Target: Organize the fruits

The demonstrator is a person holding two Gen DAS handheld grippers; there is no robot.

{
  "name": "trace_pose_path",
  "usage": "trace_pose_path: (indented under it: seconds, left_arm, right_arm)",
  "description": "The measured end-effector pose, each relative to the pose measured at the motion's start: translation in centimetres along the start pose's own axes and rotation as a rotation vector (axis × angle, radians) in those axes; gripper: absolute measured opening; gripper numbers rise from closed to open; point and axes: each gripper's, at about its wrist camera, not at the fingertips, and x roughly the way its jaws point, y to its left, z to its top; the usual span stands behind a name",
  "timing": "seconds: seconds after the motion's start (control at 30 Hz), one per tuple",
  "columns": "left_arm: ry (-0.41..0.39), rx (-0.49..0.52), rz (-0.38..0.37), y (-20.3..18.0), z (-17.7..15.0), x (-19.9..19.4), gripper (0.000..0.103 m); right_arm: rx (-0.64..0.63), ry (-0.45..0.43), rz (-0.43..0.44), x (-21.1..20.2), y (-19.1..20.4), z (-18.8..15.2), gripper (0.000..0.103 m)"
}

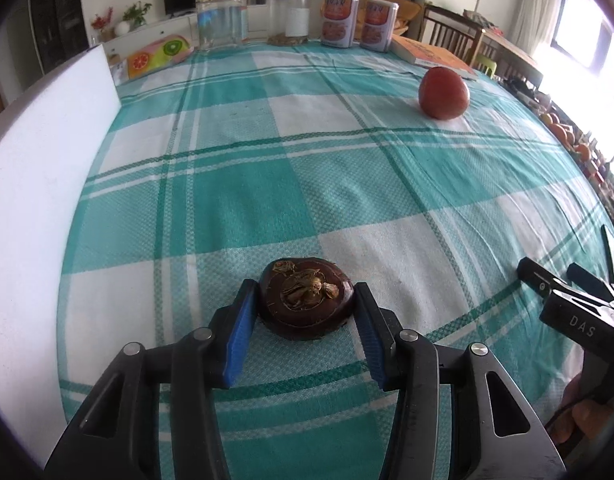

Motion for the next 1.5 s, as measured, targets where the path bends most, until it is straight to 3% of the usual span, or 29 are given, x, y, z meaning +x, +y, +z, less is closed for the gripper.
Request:
trace_pose_path:
  seconds: [0.03,0.1,0.2,0.47,0.97,1.1,1.2,1.33,1.4,1.5]
  left_arm:
    - [-0.009,0.007,0.012,0.0,0.0,0.0,0.062]
    - [-0.009,0.01,0.038,0.0,-0.1,0.3,0.087]
    - [-0.029,0.037,0.068,0.1,-0.6,0.8,0.095]
    - [-0.014,0.038,0.06,0.2,-0.5,1.2,0.102]
    - [-0.014,0.038,0.06,0.2,-0.5,1.2,0.102]
    - [-0.014,0.038,0.06,0.2,-0.5,1.2,0.102]
    - [-0.014,0.038,0.06,0.2,-0.5,1.2,0.102]
    - [-0.014,0.038,0.06,0.2,-0.5,1.2,0.102]
    - [-0.015,0.038,0.06,0.2,-0.5,1.2,0.102]
    - [-0.015,0.039,0.06,0.2,-0.5,1.2,0.102]
  right_arm:
    - [0.0,0.0,0.0,0.0,0.0,0.0,0.103]
    - [0.0,0.0,-0.001,0.0,0.0,0.0,0.103]
    - [-0.001,0.0,-0.001,0.0,0.0,0.0,0.103]
    - [-0.001,0.001,-0.001,0.0,0.1,0.0,0.103]
    - [0.001,0.003,0.005,0.0,-0.1,-0.1,0.103]
    - [-0.016,0.04,0.027,-0.1,-0.3,0.4,0.103]
    - [-0.015,0.066,0.1,0.3,-0.1,2.7,0.103]
    - [-0.012,-0.04,0.12,-0.1,1.9,8.6,0.103]
    - [-0.034,-0.081,0.101,0.5,3.4,11.8,0.103]
    - [-0.061,-0.059,0.062,3.1,5.8,15.9,0.103]
